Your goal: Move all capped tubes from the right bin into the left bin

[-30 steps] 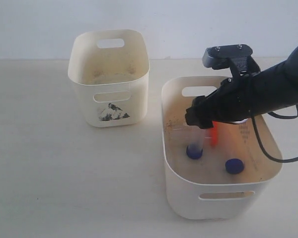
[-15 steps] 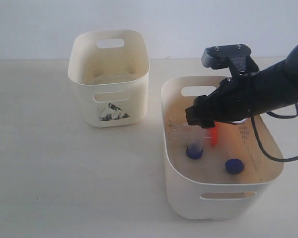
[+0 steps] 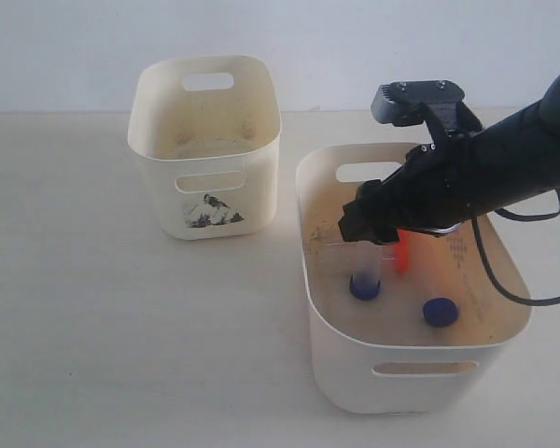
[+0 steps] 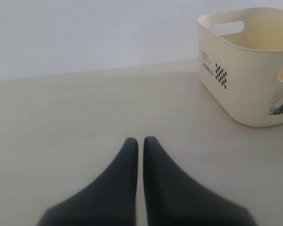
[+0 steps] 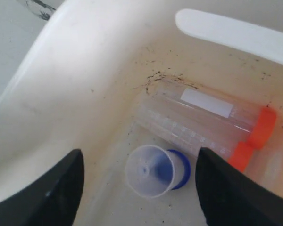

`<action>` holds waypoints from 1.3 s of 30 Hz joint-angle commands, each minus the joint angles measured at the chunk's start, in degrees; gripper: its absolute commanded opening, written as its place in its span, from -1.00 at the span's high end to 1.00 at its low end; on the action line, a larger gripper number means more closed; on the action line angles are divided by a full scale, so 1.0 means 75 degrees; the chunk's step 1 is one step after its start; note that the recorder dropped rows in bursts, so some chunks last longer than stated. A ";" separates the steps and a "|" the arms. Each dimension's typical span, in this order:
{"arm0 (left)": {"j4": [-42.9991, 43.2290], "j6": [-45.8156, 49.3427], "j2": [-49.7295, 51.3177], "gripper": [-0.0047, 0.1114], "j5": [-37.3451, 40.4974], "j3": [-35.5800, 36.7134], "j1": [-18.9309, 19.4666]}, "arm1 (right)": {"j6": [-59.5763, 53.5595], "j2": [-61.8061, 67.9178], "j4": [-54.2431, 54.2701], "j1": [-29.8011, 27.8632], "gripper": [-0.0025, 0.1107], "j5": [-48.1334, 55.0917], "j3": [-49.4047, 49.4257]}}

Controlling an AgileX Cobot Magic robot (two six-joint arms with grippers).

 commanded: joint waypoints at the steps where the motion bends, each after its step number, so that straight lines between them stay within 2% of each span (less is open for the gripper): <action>1: -0.0051 -0.0088 -0.0015 0.84 -0.0113 -0.0028 0.0009 | 0.0067 -0.0002 -0.0124 0.0034 -0.16 0.0492 -0.0015; 4: -0.0051 -0.0088 -0.0015 0.84 -0.0113 -0.0028 0.0009 | 0.0067 -0.0002 -0.0124 0.0034 -0.15 0.0491 -0.0015; 6: -0.0051 -0.0088 -0.0015 0.84 -0.0113 -0.0028 0.0009 | 0.0067 -0.0002 -0.0183 0.0034 -0.07 0.0546 -0.0015; 10: -0.0051 -0.0088 -0.0015 0.84 -0.0113 -0.0028 0.0009 | 0.0042 -0.0002 -0.0344 0.0034 0.39 0.0828 -0.0015; 15: -0.0051 -0.0088 -0.0015 0.84 -0.0113 -0.0028 0.0009 | 0.0042 -0.0002 -0.0343 0.0034 0.50 0.0805 -0.0015; 19: -0.0051 -0.0088 -0.0015 0.84 -0.0113 -0.0028 0.0009 | 0.0042 -0.0032 -0.0371 0.0034 0.96 0.0782 -0.0015; 25: -0.0051 -0.0088 -0.0015 0.84 -0.0113 -0.0028 0.0009 | 0.0072 -0.0049 -0.0371 0.0034 0.95 0.1216 -0.0224; 26: -0.0051 -0.0088 -0.0015 0.84 -0.0113 -0.0028 0.0009 | 0.0247 -0.0097 -0.0353 0.0034 0.84 0.1622 -0.0458; 28: -0.0051 -0.0088 -0.0015 0.84 -0.0113 -0.0028 0.0009 | 0.0364 -0.0322 -0.0336 0.0052 0.50 0.1815 -0.0875; 29: -0.0051 -0.0088 -0.0015 0.84 -0.0113 -0.0028 0.0009 | 0.0651 -0.0476 -0.0351 0.0052 0.23 0.1818 -0.1101; 30: -0.0051 -0.0088 -0.0015 0.84 -0.0113 -0.0028 0.0009 | 0.0820 -0.0564 -0.0382 0.0052 0.15 0.1832 -0.1209; 35: -0.0051 -0.0088 -0.0015 0.84 -0.0113 -0.0028 0.0009 | 0.1269 -0.0649 -0.1118 0.0052 0.17 0.1823 -0.1454; 39: -0.0051 -0.0088 -0.0015 0.84 -0.0113 -0.0028 0.0009 | 0.2107 -0.0725 -0.1145 0.0108 0.17 0.2125 -0.1454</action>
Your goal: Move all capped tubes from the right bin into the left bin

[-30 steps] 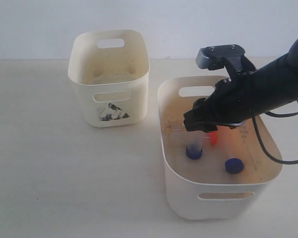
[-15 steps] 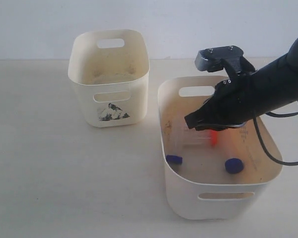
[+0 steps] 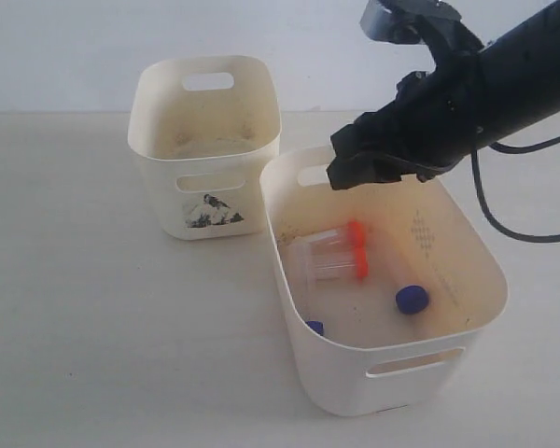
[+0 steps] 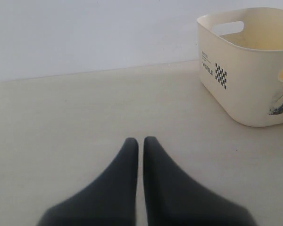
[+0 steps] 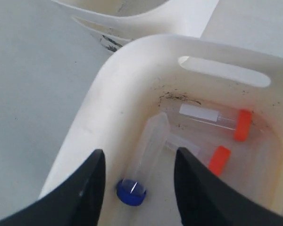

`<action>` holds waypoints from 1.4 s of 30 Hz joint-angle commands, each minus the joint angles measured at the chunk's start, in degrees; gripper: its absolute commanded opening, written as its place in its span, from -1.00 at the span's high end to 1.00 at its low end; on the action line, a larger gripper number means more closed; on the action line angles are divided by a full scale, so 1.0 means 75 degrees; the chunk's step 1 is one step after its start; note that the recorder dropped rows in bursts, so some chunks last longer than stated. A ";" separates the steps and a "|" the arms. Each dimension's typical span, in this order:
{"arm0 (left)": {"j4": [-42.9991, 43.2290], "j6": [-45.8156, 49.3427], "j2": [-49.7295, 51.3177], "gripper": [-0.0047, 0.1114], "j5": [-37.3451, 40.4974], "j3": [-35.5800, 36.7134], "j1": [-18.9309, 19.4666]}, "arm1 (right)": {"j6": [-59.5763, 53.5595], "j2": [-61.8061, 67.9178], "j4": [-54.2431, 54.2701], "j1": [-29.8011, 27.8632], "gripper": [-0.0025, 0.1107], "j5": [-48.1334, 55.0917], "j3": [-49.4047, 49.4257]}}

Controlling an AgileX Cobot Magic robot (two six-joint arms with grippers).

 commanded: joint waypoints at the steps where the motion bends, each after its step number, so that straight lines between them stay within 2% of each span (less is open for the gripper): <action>1: -0.0051 -0.0088 -0.0015 0.84 -0.0113 -0.0028 0.0009 | 0.0904 -0.0176 0.0008 0.0166 0.17 0.0406 -0.0029; 4: -0.0051 -0.0088 -0.0015 0.84 -0.0113 -0.0028 0.0009 | 0.1403 -0.0232 0.0172 0.0573 0.17 0.0492 -0.0029; 7: -0.0051 -0.0088 -0.0015 0.84 -0.0113 -0.0028 0.0009 | 0.1595 -0.0145 0.0010 0.0925 0.17 -0.0097 0.0071; 13: -0.0051 -0.0088 -0.0015 0.84 -0.0113 -0.0028 0.0009 | 0.3040 0.0569 -0.0924 0.0927 0.17 -0.0492 0.0378; 27: -0.0051 -0.0088 -0.0015 0.84 -0.0113 -0.0028 0.0009 | 0.3055 0.1446 -0.0826 0.1103 0.16 -0.1039 0.0435; 32: -0.0051 -0.0088 -0.0015 0.84 -0.0113 -0.0028 0.0009 | 0.3055 0.1703 -0.0826 0.1382 -0.21 -0.1676 0.0435; 42: -0.0051 -0.0088 -0.0015 0.84 -0.0113 -0.0028 0.0009 | 0.3089 0.2723 -0.0851 0.1382 -0.19 -0.2030 0.0435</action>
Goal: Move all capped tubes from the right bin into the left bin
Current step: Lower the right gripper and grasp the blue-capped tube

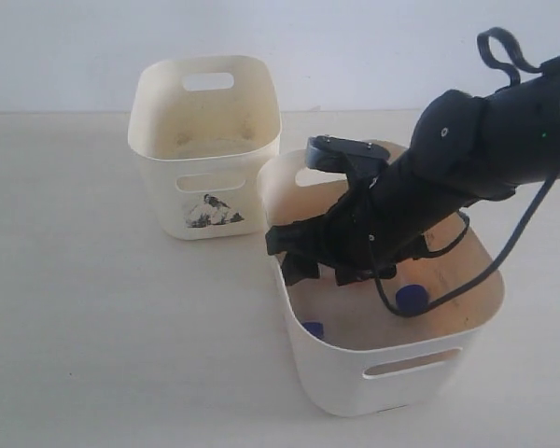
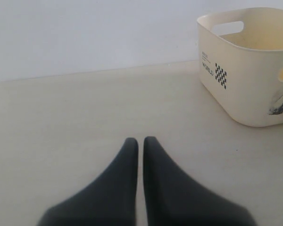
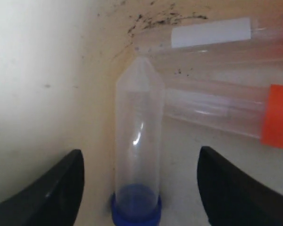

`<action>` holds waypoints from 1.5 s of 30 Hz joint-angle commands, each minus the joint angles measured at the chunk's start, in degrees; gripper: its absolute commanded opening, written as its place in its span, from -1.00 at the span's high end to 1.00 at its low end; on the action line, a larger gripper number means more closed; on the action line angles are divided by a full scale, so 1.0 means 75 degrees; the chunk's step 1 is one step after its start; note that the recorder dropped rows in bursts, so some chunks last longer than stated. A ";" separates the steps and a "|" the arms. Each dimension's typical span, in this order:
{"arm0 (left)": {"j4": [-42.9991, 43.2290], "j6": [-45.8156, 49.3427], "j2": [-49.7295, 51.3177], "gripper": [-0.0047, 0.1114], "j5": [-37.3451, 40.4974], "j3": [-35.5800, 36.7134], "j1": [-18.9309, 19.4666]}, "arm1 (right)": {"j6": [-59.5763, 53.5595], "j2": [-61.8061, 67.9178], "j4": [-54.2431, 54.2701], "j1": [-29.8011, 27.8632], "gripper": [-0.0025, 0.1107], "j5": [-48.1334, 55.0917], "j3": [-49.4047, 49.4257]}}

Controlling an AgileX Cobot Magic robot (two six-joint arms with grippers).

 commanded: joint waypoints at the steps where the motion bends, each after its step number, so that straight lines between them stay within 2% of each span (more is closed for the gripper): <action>1: -0.0051 -0.0088 -0.0015 0.84 -0.0113 -0.0028 0.0009 | -0.0030 0.0505 -0.0081 0.0023 -0.19 -0.0185 0.0011; 9: -0.0051 -0.0088 -0.0015 0.84 -0.0113 -0.0028 0.0009 | -0.0030 0.0665 -0.0133 0.0023 -0.16 -0.0292 0.0011; 17: -0.0051 -0.0088 -0.0015 0.84 -0.0113 -0.0028 0.0009 | -0.0030 0.0665 -0.0161 0.0023 0.37 -0.0241 0.0011; 20: -0.0051 -0.0088 -0.0015 0.84 -0.0113 -0.0028 0.0009 | -0.0030 0.0651 -0.0161 0.0023 0.51 -0.0226 0.0011; 45: -0.0051 -0.0088 -0.0015 0.84 -0.0113 -0.0028 0.0009 | 0.0003 -0.0784 -0.0751 -0.0006 0.53 -0.0266 0.0011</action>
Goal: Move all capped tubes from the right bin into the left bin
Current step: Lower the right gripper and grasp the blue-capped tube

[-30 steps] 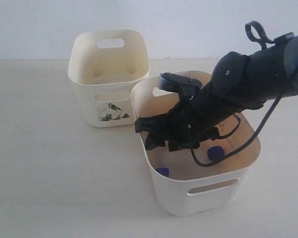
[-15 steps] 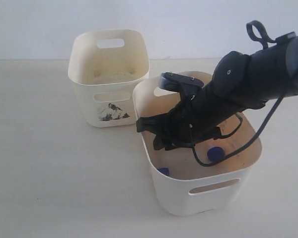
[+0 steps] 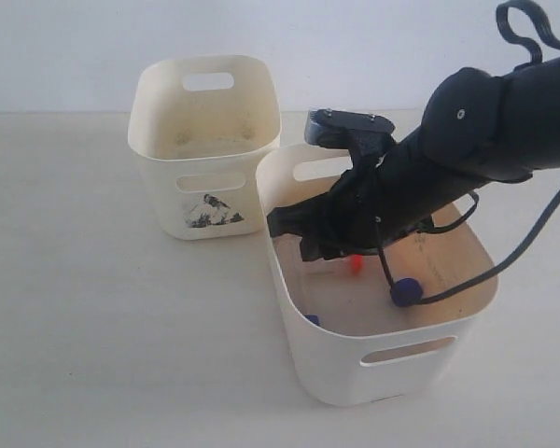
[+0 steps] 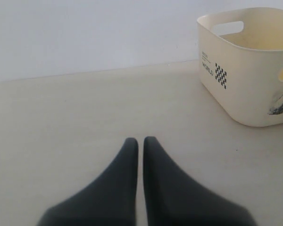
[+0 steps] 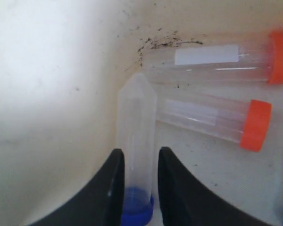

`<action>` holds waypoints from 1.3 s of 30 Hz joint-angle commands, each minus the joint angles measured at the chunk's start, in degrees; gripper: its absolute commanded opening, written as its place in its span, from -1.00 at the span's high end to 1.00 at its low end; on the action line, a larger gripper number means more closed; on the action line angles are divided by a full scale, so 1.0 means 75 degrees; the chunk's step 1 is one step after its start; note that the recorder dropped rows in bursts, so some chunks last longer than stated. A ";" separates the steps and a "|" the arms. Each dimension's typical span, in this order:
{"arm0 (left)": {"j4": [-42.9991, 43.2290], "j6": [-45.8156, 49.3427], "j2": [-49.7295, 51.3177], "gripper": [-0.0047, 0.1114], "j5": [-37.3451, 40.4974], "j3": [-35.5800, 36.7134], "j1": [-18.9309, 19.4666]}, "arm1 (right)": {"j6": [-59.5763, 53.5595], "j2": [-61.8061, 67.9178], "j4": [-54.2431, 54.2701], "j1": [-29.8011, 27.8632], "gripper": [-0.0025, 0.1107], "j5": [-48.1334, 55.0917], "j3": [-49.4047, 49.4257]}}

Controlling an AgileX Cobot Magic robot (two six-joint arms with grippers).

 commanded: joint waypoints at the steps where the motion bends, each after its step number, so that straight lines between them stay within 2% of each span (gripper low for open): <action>1: -0.0051 -0.0088 -0.0015 0.84 -0.0113 -0.0028 0.0009 | 0.0040 -0.0221 -0.0416 -0.0045 0.53 -0.0061 0.0038; 7: -0.0051 -0.0088 -0.0015 0.84 -0.0113 -0.0028 0.0009 | 0.0451 -0.0298 -0.1203 -0.0045 0.52 -0.0054 0.0038; 9: -0.0051 -0.0088 -0.0015 0.84 -0.0113 -0.0028 0.0009 | 0.0604 -0.0298 -0.1247 -0.0045 0.46 0.0023 0.0038; 15: -0.0051 -0.0088 -0.0015 0.84 -0.0113 -0.0028 0.0009 | 0.1272 -0.0298 -0.1220 -0.0045 -0.27 -0.0028 0.0038; 17: -0.0051 -0.0088 -0.0015 0.84 -0.0113 -0.0028 0.0009 | 0.1272 -0.0283 -0.1220 -0.0045 -0.39 -0.0106 0.0038; 39: -0.0051 -0.0088 -0.0015 0.84 -0.0113 -0.0028 0.0009 | 0.1710 0.0410 -0.0948 -0.0045 -0.40 -0.0324 0.0038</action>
